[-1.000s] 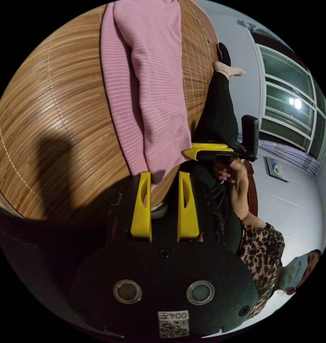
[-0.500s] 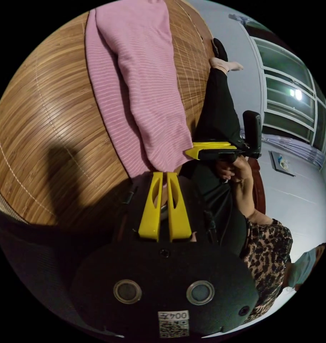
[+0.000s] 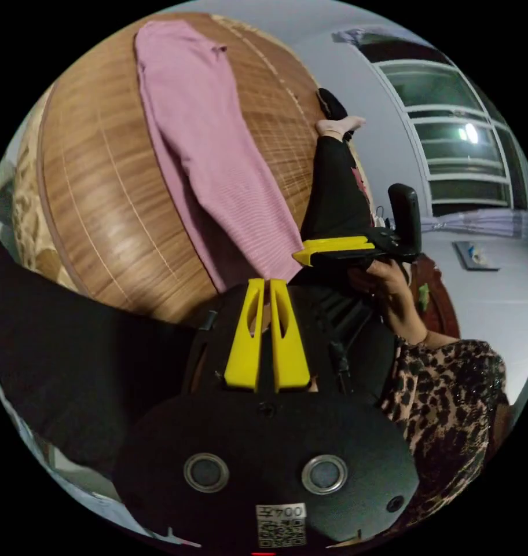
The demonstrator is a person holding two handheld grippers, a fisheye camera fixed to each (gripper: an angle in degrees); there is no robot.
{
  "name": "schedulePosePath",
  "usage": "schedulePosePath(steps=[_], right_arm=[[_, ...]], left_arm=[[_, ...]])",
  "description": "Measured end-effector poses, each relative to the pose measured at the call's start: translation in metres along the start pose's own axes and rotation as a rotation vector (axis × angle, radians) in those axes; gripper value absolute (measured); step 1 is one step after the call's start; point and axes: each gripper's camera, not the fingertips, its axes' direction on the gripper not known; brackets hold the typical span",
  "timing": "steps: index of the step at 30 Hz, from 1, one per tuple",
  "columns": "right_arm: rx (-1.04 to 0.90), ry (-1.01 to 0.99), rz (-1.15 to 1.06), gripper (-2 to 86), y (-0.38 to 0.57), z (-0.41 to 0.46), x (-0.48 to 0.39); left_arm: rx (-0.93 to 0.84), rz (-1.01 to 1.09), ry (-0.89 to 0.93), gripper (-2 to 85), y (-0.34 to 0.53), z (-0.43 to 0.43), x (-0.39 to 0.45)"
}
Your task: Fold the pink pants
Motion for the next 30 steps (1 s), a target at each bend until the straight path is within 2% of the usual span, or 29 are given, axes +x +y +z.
schedulePosePath(steps=[3, 5, 6, 7, 11, 13, 15, 17, 20, 26, 30], right_arm=[[0.077, 0.070, -0.068, 4.2, 0.000, -0.021, -0.026], [-0.008, 0.052, -0.014, 4.2, -0.012, -0.001, -0.017], [-0.047, 0.048, 0.008, 4.3, -0.015, 0.006, -0.013], [-0.069, 0.028, 0.021, 4.4, -0.016, 0.010, -0.014], [0.070, 0.071, -0.093, 4.4, -0.012, -0.022, -0.059], [0.041, 0.101, -0.087, 4.4, -0.022, -0.013, -0.062], [-0.084, 0.107, -0.033, 4.5, -0.037, 0.015, -0.054], [-0.162, 0.183, -0.022, 4.4, -0.044, 0.039, -0.057], [-0.167, 0.231, -0.040, 4.3, -0.049, 0.039, -0.073], [-0.181, 0.196, -0.011, 4.3, -0.057, 0.041, -0.082], [-0.179, 0.199, -0.010, 4.7, -0.059, 0.040, -0.093]], left_arm=[[0.023, 0.041, -0.093, 1.7, 0.002, -0.001, 0.017], [-0.072, -0.084, 0.086, 1.6, 0.000, 0.034, -0.019], [-0.058, -0.090, 0.109, 1.6, 0.002, 0.035, -0.019], [-0.011, -0.051, 0.072, 1.6, 0.007, 0.025, -0.004], [0.055, 0.063, -0.123, 1.7, 0.017, 0.001, 0.048], [-0.032, 0.014, -0.122, 1.7, 0.008, 0.026, 0.032], [-0.127, -0.040, -0.054, 1.8, 0.000, 0.056, 0.015], [-0.184, -0.055, -0.108, 2.0, -0.007, 0.074, 0.014], [-0.241, -0.040, -0.156, 2.2, -0.016, 0.086, 0.018], [-0.305, -0.031, -0.233, 2.6, -0.025, 0.105, 0.021], [-0.327, -0.033, -0.229, 2.9, -0.027, 0.110, 0.017]])
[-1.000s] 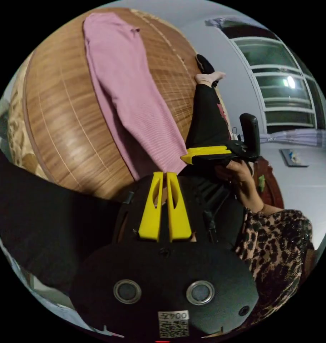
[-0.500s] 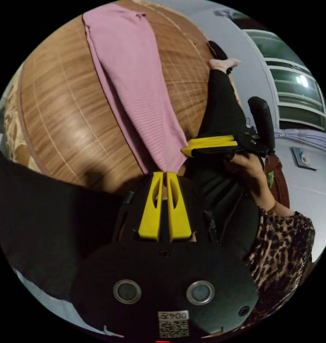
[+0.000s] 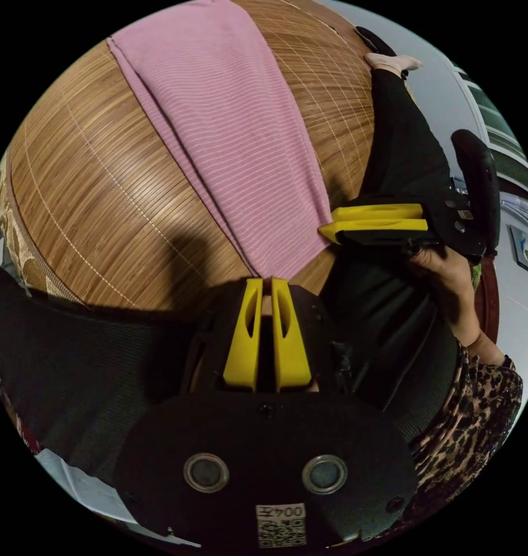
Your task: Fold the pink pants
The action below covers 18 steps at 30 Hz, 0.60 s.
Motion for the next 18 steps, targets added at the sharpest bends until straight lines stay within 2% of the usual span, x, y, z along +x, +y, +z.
schedulePosePath(steps=[7, 10, 14, 18], right_arm=[[-0.054, 0.063, -0.033, 8.3, 0.004, -0.017, -0.026], [0.066, 0.181, -0.092, 8.7, 0.010, -0.043, -0.048], [0.313, 0.207, -0.210, 10.9, 0.006, -0.056, -0.078], [0.213, 0.315, -0.229, 11.7, -0.011, -0.023, -0.093]], left_arm=[[-0.024, 0.005, 0.004, 2.9, -0.006, 0.003, -0.012], [-0.028, 0.006, 0.000, 3.0, -0.008, 0.002, -0.020], [-0.026, 0.007, -0.009, 3.1, -0.007, -0.001, -0.032], [-0.019, 0.006, -0.006, 3.5, -0.005, -0.005, -0.047]])
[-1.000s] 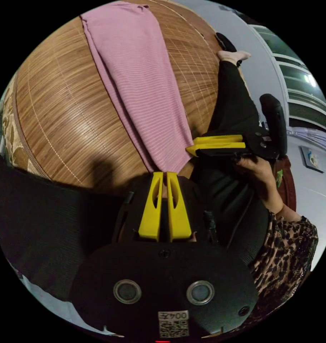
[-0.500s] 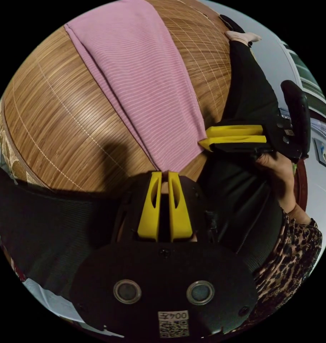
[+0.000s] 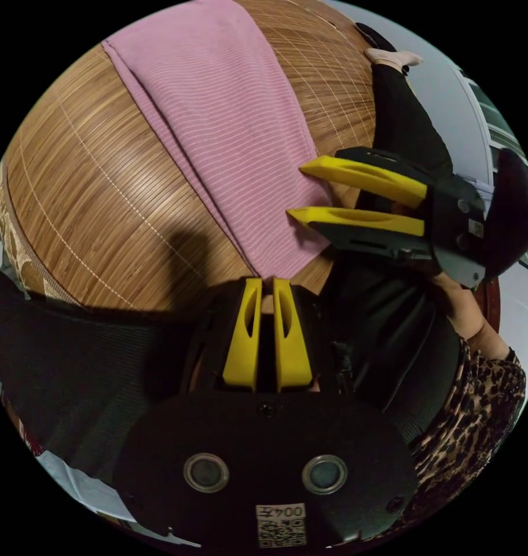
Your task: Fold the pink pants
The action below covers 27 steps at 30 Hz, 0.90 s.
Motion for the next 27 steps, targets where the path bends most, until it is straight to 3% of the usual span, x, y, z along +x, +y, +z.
schedulePosePath(steps=[6, 10, 16, 27], right_arm=[[-0.029, 0.022, -0.009, 11.7, 0.002, 0.004, -0.010], [0.006, -0.040, 0.027, 11.0, 0.007, -0.002, -0.002], [0.009, -0.037, 0.040, 10.1, 0.006, -0.005, -0.002], [0.022, -0.060, 0.075, 8.6, 0.008, -0.009, 0.009]], left_arm=[[0.019, 0.030, 0.173, 5.3, 0.008, -0.015, -0.038], [0.241, 0.024, 0.347, 3.9, 0.023, -0.058, -0.084], [0.575, -0.173, 0.504, 2.6, 0.015, -0.101, -0.198], [0.634, -0.314, 0.711, 2.3, -0.024, -0.088, -0.293]])
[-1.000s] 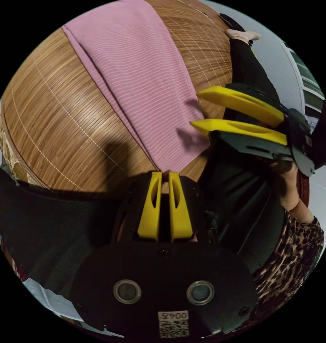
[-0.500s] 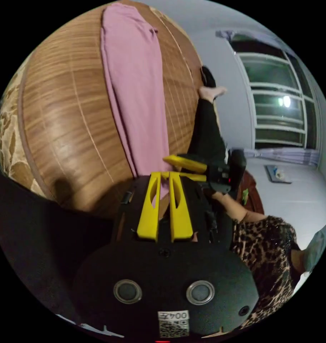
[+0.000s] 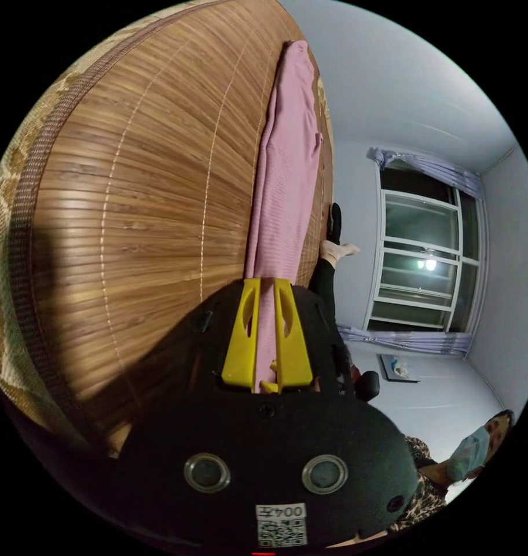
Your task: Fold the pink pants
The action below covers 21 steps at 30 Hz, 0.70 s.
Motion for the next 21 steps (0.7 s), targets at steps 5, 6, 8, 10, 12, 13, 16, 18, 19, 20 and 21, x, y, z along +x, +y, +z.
schedulePosePath(steps=[5, 6, 8, 10, 12, 13, 16, 18, 19, 20, 21], right_arm=[[0.006, -0.032, 0.025, 7.7, 0.000, -0.001, 0.010], [0.007, -0.032, 0.026, 7.7, 0.000, -0.001, 0.011], [0.007, -0.033, 0.026, 7.5, 0.000, 0.000, 0.013], [0.008, -0.033, 0.026, 7.4, 0.000, 0.000, 0.015], [0.008, -0.033, 0.025, 7.4, 0.000, 0.000, 0.017], [0.008, -0.033, 0.026, 7.4, 0.000, 0.001, 0.018], [0.010, -0.037, 0.028, 7.4, 0.000, 0.002, 0.022], [0.010, -0.038, 0.029, 7.4, 0.000, 0.003, 0.025], [0.010, -0.038, 0.029, 7.5, 0.000, 0.003, 0.026], [0.011, -0.038, 0.029, 7.5, 0.000, 0.004, 0.028], [0.011, -0.038, 0.029, 7.5, 0.000, 0.004, 0.028]], left_arm=[[0.026, 0.010, -0.026, 2.8, -0.008, -0.014, -0.008], [0.034, 0.012, -0.030, 2.9, -0.008, -0.016, -0.008], [0.077, 0.021, -0.035, 3.6, -0.009, -0.029, -0.010], [0.099, 0.018, -0.015, 4.5, -0.011, -0.036, -0.014], [0.081, 0.015, 0.006, 5.6, -0.016, -0.039, -0.018], [0.068, 0.017, 0.001, 6.2, -0.019, -0.039, -0.019], [0.053, 0.027, 0.018, 7.3, -0.024, -0.040, -0.021], [0.052, 0.022, 0.032, 7.6, -0.026, -0.041, -0.023], [0.053, 0.018, 0.040, 7.8, -0.027, -0.042, -0.024], [0.050, 0.017, 0.047, 7.9, -0.027, -0.043, -0.025], [0.049, 0.017, 0.048, 7.9, -0.028, -0.044, -0.025]])
